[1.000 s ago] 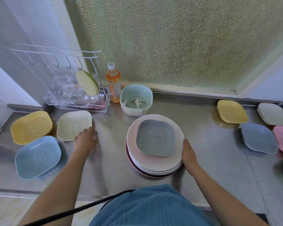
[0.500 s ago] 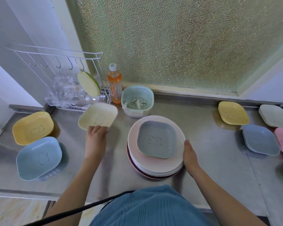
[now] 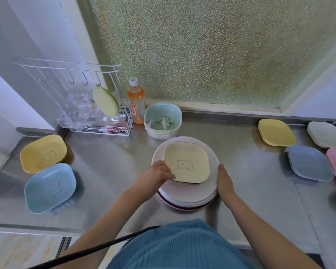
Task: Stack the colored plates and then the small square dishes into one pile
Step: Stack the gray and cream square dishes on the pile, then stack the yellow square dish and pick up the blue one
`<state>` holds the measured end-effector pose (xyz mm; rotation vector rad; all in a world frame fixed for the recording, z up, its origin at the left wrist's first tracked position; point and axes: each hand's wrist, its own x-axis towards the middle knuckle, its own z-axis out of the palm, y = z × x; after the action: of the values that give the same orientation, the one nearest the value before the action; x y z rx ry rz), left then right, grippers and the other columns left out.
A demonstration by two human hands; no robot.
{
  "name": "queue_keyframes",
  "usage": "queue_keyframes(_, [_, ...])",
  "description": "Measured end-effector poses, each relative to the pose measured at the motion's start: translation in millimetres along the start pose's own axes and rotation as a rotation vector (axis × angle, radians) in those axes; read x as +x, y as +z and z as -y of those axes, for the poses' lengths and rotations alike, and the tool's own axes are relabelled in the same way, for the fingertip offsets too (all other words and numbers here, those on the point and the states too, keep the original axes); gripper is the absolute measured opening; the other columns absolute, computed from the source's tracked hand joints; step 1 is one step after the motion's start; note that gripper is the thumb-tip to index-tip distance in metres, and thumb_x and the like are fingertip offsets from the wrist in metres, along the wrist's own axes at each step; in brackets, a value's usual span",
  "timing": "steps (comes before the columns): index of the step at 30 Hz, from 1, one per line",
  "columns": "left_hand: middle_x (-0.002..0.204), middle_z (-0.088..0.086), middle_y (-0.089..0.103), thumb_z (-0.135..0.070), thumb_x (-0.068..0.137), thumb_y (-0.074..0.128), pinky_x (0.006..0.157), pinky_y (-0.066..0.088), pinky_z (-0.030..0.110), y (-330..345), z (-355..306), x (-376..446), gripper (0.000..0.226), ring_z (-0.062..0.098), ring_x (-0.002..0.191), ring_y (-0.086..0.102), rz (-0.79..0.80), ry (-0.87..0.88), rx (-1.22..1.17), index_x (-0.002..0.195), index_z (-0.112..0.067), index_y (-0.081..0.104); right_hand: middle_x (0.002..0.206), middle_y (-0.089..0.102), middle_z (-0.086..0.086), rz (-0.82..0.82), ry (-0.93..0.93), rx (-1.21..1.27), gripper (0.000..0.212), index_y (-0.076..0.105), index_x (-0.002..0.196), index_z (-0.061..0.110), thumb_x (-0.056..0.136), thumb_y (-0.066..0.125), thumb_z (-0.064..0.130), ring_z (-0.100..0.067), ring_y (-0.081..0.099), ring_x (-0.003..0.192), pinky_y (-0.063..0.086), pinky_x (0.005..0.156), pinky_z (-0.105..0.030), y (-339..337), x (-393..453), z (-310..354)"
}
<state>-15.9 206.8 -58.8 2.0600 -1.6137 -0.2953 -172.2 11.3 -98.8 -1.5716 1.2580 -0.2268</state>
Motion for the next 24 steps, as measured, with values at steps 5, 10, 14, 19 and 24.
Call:
queue_keyframes(5, [0.097, 0.004, 0.072, -0.005, 0.086, 0.057, 0.084, 0.053, 0.039, 1, -1, 1, 0.025, 0.026, 0.101, 0.059, 0.055, 0.024, 0.089, 0.102, -0.015, 0.073, 0.146, 0.04, -0.014, 0.021, 0.018, 0.024, 0.054, 0.037, 0.141, 0.008, 0.102, 0.018, 0.039, -0.029, 0.036, 0.134, 0.025, 0.11, -0.035, -1, -2, 0])
queue_keyframes(10, [0.123, 0.001, 0.065, -0.04, 0.087, 0.039, 0.111, 0.031, 0.04, -1, -1, -11, 0.045, 0.019, 0.118, 0.057, -0.059, -0.059, 0.144, 0.117, -0.019, 0.065, 0.138, 0.051, -0.008, -0.295, -0.202, -0.232, 0.039, 0.043, 0.136, 0.014, 0.1, 0.032, 0.025, -0.028, 0.046, 0.126, 0.033, 0.106, -0.047, 1, -3, 11])
queue_keyframes(14, [0.125, 0.008, 0.063, -0.032, 0.091, 0.041, 0.11, 0.032, 0.033, -18, 28, -46, 0.042, 0.026, 0.121, 0.054, -0.365, -0.37, 0.035, 0.123, -0.013, 0.059, 0.113, 0.067, -0.002, -0.418, -0.642, -0.265, 0.035, 0.055, 0.12, 0.017, 0.091, 0.037, 0.015, -0.024, 0.057, 0.109, 0.036, 0.1, -0.045, 31, -22, 57])
queue_keyframes(19, [0.128, 0.016, 0.055, -0.015, 0.087, 0.059, 0.102, 0.037, 0.05, -42, 80, -110, 0.043, 0.037, 0.123, 0.045, -0.37, -0.967, 0.119, 0.128, -0.007, 0.049, 0.101, 0.067, 0.004, -0.046, -1.008, -0.345, 0.04, 0.059, 0.113, 0.023, 0.079, 0.045, 0.008, -0.013, 0.052, 0.103, 0.027, 0.1, -0.037, 117, -66, 107])
queue_keyframes(24, [0.132, 0.01, 0.05, -0.038, 0.086, 0.058, 0.103, 0.033, 0.042, -52, 99, -157, 0.056, 0.031, 0.126, 0.04, -0.106, -1.209, 0.21, 0.132, -0.011, 0.041, 0.108, 0.067, 0.001, 0.41, -1.184, -0.535, 0.045, 0.057, 0.118, 0.021, 0.077, 0.047, 0.005, -0.023, 0.058, 0.108, 0.029, 0.093, -0.038, 213, -85, 136])
